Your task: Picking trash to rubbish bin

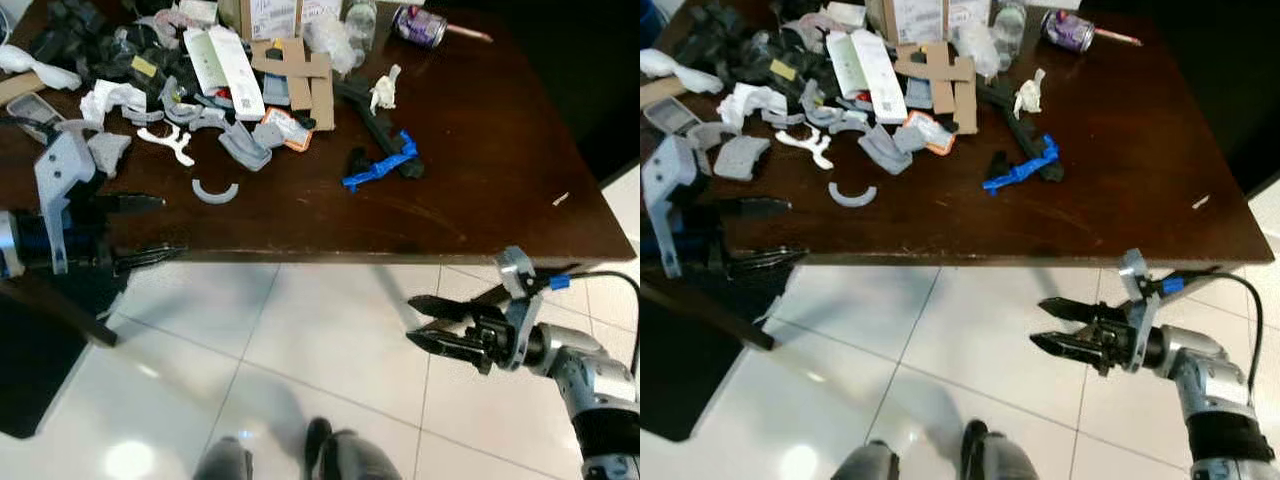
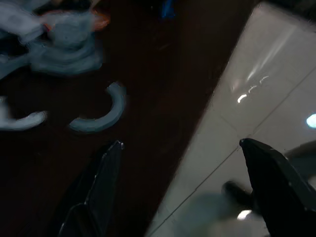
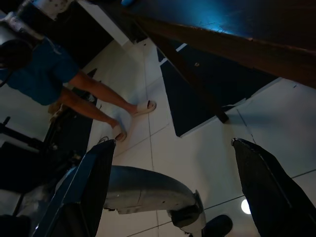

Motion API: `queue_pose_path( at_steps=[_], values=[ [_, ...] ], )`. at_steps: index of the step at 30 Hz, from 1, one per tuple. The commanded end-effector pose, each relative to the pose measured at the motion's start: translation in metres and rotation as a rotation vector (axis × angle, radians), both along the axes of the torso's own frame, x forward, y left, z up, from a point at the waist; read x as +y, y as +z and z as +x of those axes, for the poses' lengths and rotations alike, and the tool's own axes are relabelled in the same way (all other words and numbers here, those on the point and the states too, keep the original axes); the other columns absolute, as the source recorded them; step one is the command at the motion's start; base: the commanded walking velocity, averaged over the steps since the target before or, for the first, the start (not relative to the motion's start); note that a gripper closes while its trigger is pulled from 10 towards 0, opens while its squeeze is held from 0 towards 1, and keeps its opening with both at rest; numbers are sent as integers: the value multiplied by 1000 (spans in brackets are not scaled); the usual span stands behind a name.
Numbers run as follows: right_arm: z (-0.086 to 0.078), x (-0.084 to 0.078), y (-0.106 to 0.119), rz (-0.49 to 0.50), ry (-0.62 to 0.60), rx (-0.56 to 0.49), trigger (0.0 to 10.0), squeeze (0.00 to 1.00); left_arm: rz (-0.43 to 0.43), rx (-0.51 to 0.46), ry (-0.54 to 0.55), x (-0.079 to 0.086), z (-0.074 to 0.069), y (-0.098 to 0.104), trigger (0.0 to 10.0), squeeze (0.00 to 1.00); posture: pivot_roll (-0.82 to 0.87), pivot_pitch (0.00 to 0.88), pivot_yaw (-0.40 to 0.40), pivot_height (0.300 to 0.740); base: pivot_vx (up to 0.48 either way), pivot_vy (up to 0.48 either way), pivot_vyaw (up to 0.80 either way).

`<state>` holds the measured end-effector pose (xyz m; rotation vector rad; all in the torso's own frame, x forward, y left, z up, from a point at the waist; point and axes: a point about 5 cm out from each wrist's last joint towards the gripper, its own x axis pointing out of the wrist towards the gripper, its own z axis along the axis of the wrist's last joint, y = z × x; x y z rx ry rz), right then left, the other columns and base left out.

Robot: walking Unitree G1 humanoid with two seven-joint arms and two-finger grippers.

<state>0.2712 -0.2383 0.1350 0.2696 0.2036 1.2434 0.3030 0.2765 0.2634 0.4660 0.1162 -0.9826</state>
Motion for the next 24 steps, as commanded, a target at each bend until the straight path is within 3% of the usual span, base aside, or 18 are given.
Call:
queue_pose_path(
  at_steps=[1,5,6,8,10,12,15,20,21,24],
  values=[
    [-5,2,-4,-4,9,22,10000,0,115,-23,69,12,4,0,10000,0,190,322,-130,740,0,0,0],
    [-4,9,-6,-7,2,15,10000,0,119,-82,153,13,18,4,10000,0,189,313,-124,740,0,0,0],
    [-3,13,-6,4,-4,7,10000,0,66,-119,171,9,21,8,10000,0,191,298,-112,740,0,0,0],
    [-3,13,-6,4,-4,7,10000,0,66,-119,171,9,21,8,10000,0,191,298,-112,740,0,0,0],
    [1,21,-7,29,-22,-11,10000,0,-6,-224,192,0,24,20,10000,0,197,266,-102,740,0,0,0],
    [3,25,-8,39,-31,-16,10000,0,-31,-262,200,-2,24,25,10000,0,206,250,-94,740,0,0,0],
    [11,35,-9,91,-65,-37,10000,0,-39,-406,200,-4,17,55,10000,0,228,212,-81,740,0,0,0],
    [17,46,-11,125,-70,-48,10000,0,-26,-474,178,-5,9,76,10000,0,273,179,-66,740,229,0,0],
    [23,57,-12,151,-68,-57,10000,0,16,-492,155,-6,2,85,10000,0,294,164,-57,740,409,0,0],
    [24,61,-12,160,-66,-60,10000,0,30,-490,152,-6,1,86,10000,0,298,161,-56,740,416,0,0]
  ],
)
